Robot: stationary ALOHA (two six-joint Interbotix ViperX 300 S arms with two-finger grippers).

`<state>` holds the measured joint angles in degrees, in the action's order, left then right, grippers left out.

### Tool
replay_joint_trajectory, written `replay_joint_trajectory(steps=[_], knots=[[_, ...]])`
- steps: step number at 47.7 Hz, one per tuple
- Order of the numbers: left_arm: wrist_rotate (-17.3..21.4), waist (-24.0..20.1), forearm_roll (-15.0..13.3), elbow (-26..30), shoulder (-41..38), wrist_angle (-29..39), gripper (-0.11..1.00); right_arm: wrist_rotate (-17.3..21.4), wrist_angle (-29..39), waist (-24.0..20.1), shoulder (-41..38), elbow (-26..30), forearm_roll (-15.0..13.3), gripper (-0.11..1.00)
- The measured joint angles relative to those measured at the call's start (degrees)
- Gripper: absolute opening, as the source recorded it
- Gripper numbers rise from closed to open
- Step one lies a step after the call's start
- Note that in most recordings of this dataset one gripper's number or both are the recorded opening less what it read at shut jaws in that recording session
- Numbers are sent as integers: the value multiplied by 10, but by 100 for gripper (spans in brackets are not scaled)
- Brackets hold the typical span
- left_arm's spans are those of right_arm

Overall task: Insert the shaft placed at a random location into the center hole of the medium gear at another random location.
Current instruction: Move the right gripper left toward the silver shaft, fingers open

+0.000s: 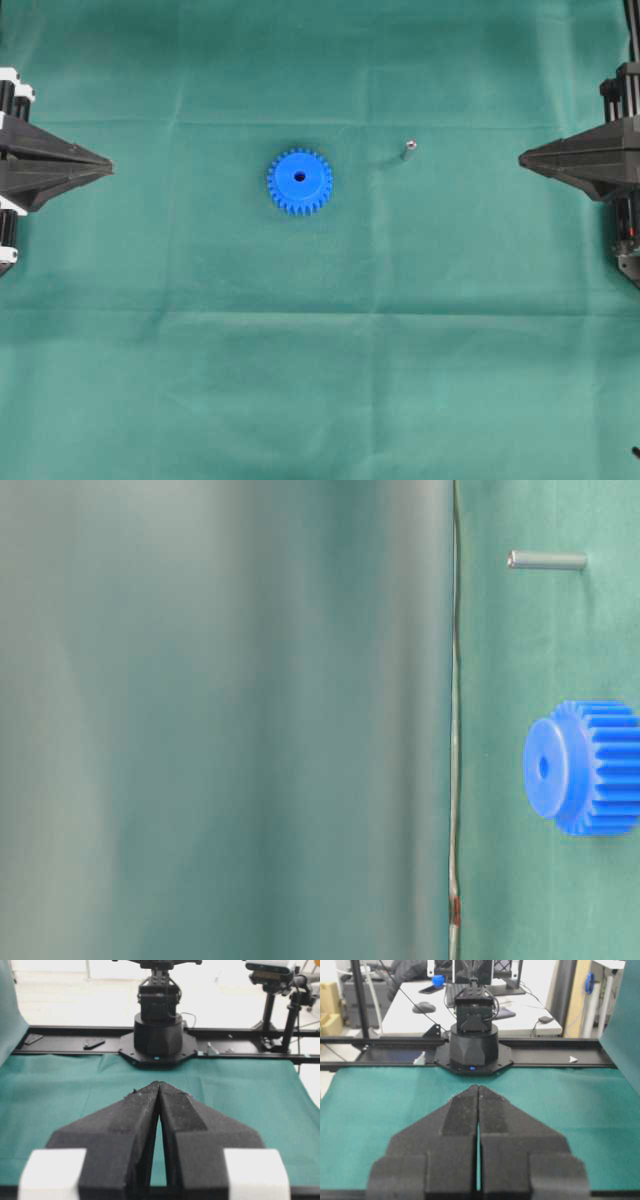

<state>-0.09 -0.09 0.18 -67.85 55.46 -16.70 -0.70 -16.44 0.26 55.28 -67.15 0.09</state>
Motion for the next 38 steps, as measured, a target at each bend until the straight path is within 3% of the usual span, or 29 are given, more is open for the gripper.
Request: replay_joint_trajectory(steps=[19,31,38], knots=[[0,0,4,8,-4,19,0,0,0,11,-33,0,0,1],[0,0,4,7,-3,20,0,0,-5,43,-89,-1,13,1],[0,0,5,8,-4,21,0,0,-23,68,-135,0,22,19]])
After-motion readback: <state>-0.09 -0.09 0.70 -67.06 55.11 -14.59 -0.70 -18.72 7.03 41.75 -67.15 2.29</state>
